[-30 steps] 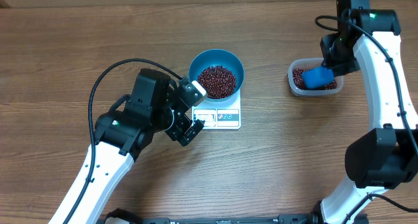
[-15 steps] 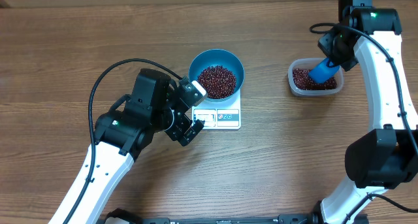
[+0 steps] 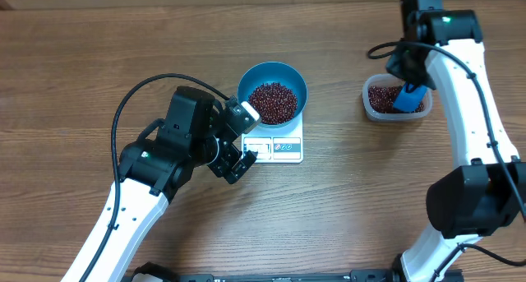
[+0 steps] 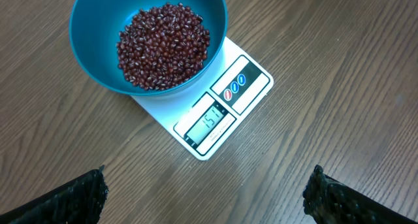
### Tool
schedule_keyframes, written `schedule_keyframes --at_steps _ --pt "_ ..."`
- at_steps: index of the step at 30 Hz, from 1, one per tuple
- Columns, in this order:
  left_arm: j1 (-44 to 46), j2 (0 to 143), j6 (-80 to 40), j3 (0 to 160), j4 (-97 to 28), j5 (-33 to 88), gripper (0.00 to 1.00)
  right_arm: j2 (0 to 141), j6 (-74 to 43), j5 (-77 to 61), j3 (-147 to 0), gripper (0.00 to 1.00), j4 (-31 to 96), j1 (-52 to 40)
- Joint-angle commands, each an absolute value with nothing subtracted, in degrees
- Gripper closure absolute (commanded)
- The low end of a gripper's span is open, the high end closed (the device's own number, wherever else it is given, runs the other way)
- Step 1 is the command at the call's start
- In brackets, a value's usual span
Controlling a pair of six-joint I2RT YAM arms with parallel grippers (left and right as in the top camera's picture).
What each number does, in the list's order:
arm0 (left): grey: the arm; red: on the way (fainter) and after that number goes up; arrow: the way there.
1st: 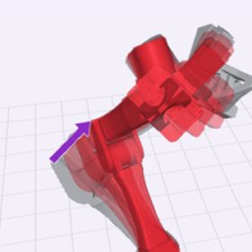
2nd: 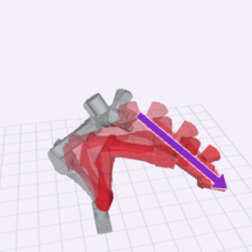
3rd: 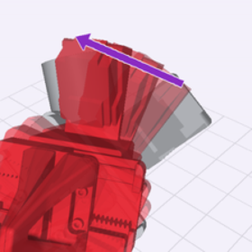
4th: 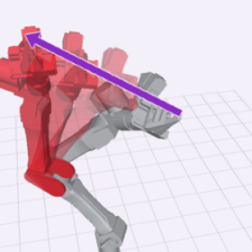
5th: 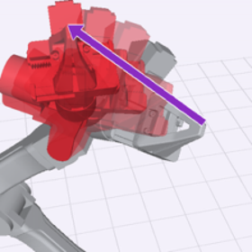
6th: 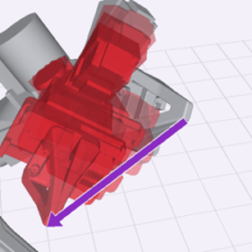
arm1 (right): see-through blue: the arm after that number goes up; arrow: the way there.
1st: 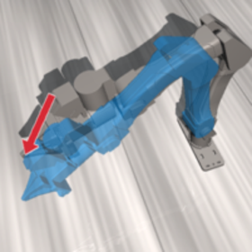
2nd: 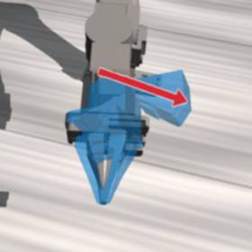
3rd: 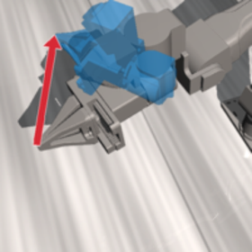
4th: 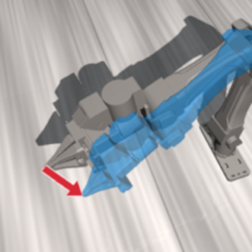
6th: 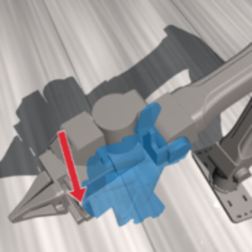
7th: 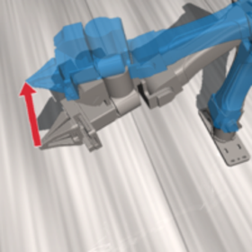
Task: Scoop item into bowl and weigh 150g on scale
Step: 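Lift the blue scoop with beans up out of the tub, right gripper, then carry the blue scoop left over the teal bowl on the scale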
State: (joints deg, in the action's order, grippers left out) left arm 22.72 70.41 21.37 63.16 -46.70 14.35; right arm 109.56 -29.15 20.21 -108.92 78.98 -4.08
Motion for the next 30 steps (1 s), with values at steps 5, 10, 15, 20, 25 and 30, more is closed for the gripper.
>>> schedule_keyframes --at_steps 5,10,15,20,25,30 --pt "22.44 70.39 20.97 63.48 -46.5 14.44 0.0 107.35 -27.94 31.68 -110.74 0.96 81.14 -9.26" --pt "22.41 70.39 20.97 63.48 -46.5 14.41 0.01 107.35 -26.74 37.93 -110.74 0.96 81.78 -12.6" --pt "22.41 70.39 20.99 63.48 -46.5 14.44 0.0 107.37 -26.48 43.09 -110.74 0.96 81.71 -15.25" --pt "22.41 70.39 20.99 63.48 -46.5 14.41 0.01 107.37 -26.5 45.45 -110.74 0.96 81.56 -16.4" --pt "22.41 70.39 20.97 63.48 -46.52 14.41 0.0 107.37 -27.16 43.81 -110.74 0.96 80.53 -16.38" --pt "22.44 70.39 20.99 63.48 -46.52 14.44 0.0 107.37 -27.09 43.27 -110.74 0.96 80.27 -16.38"
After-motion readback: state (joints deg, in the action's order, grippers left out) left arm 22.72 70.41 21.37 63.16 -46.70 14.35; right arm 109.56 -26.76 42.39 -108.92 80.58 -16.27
